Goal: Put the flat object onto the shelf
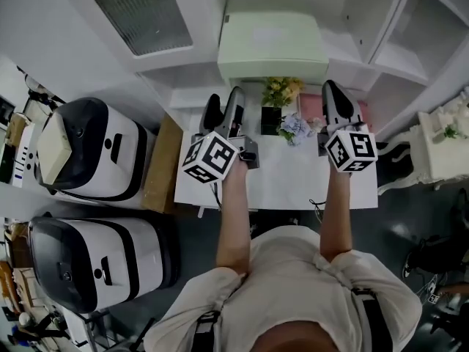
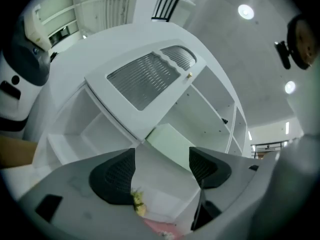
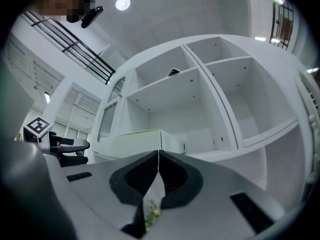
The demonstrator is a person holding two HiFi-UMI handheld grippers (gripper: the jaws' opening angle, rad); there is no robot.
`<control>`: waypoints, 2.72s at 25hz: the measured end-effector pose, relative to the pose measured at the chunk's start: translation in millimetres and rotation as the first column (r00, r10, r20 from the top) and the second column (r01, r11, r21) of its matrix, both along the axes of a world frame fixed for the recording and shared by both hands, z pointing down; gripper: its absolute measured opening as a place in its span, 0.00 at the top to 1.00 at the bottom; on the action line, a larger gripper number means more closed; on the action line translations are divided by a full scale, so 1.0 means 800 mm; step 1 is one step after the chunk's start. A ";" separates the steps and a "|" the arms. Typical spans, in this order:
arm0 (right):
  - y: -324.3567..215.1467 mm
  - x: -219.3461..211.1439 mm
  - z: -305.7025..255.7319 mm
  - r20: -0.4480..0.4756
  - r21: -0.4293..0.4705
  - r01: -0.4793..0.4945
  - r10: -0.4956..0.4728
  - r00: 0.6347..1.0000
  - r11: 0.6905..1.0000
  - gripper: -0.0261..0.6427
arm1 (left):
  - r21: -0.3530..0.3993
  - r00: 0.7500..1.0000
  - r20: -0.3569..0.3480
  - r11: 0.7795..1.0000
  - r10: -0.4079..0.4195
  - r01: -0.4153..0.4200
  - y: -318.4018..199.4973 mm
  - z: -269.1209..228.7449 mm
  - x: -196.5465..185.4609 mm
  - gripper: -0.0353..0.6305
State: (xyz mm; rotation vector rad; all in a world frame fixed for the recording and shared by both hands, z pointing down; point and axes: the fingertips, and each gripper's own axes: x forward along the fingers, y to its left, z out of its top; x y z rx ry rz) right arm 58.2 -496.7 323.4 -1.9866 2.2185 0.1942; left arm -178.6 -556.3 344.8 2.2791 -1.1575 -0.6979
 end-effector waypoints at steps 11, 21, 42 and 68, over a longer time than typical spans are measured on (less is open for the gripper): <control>0.070 -0.025 0.072 -0.040 -0.127 -0.082 0.078 0.996 0.988 0.86 | 0.255 0.917 0.382 0.967 -0.114 0.014 0.045 0.024 0.018 0.44; 0.145 -0.011 0.067 -0.014 -0.107 -0.017 0.016 1.000 0.994 0.86 | 0.238 0.877 0.467 0.971 -0.113 -0.002 0.128 0.042 0.054 0.45; 0.308 -0.065 0.134 0.078 -0.136 0.180 -0.171 0.982 0.974 0.86 | 0.204 0.838 0.532 0.979 -0.121 0.013 0.338 0.096 0.029 0.93; 0.315 -0.105 0.140 0.015 -0.197 0.236 -0.238 0.971 0.951 0.86 | 0.221 0.863 0.489 0.975 -0.125 0.016 0.365 0.086 0.005 0.93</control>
